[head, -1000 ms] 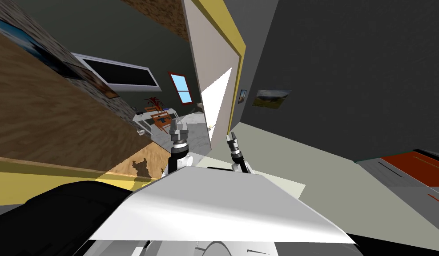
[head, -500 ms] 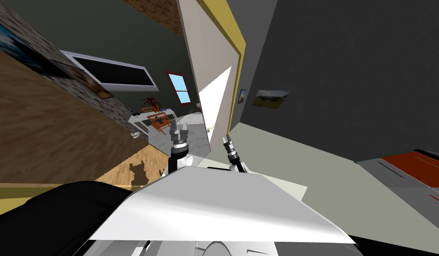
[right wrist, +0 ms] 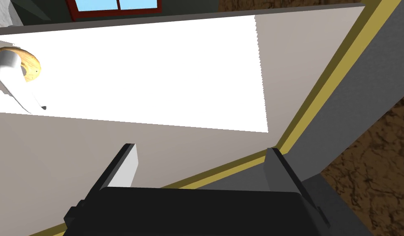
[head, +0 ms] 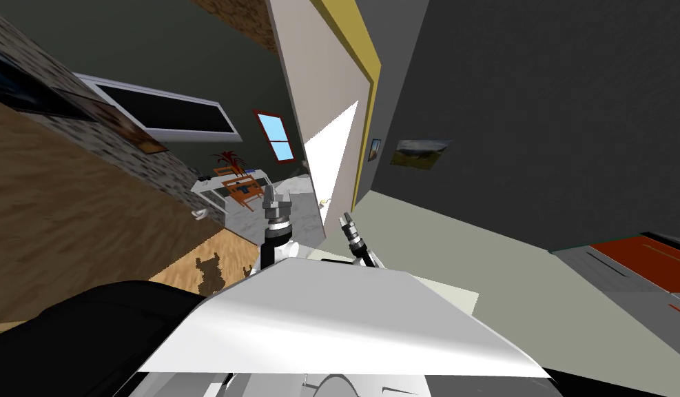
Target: Push the door open
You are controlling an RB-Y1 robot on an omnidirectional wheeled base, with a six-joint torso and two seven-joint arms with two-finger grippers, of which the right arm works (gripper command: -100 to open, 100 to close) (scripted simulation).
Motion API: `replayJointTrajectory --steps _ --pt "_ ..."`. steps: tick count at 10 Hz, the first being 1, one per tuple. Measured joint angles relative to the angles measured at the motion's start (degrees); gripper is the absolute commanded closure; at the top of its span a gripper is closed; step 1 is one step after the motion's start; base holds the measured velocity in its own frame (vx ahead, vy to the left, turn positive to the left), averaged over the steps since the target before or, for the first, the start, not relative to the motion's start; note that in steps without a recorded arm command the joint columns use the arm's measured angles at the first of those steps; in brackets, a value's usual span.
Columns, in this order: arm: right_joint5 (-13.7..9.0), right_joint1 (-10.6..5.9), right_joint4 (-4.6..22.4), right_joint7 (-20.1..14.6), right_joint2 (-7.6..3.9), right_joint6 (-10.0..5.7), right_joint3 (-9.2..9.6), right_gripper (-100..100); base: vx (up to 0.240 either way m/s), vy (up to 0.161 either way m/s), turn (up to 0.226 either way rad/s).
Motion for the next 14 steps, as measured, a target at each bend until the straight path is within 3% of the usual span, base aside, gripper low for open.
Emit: replayJointTrajectory --steps 3,6,9,11,14 --pt "-0.2 -2.06 3.8 -0.5 -0.7 -0.36 2.3 -100 0.089 0.01 -0.023" --pt "-0.3 -3.41 8.1 -0.5 -1.08 -1.74 4.9 -100 0.1 0.01 -0.023" --pt "-0.4 -4.89 11.1 -0.6 -1.57 -1.84 7.38 -100 0.098 0.013 -0.022" --pt "-0.4 -6.17 14.7 -0.5 -1.35 -2.86 8.94 -100 0.12 0.002 -0.026" --pt "-0.6 -8.43 19.7 -1.0 -2.23 -3.84 12.18 -100 0.141 0.014 -0.032"
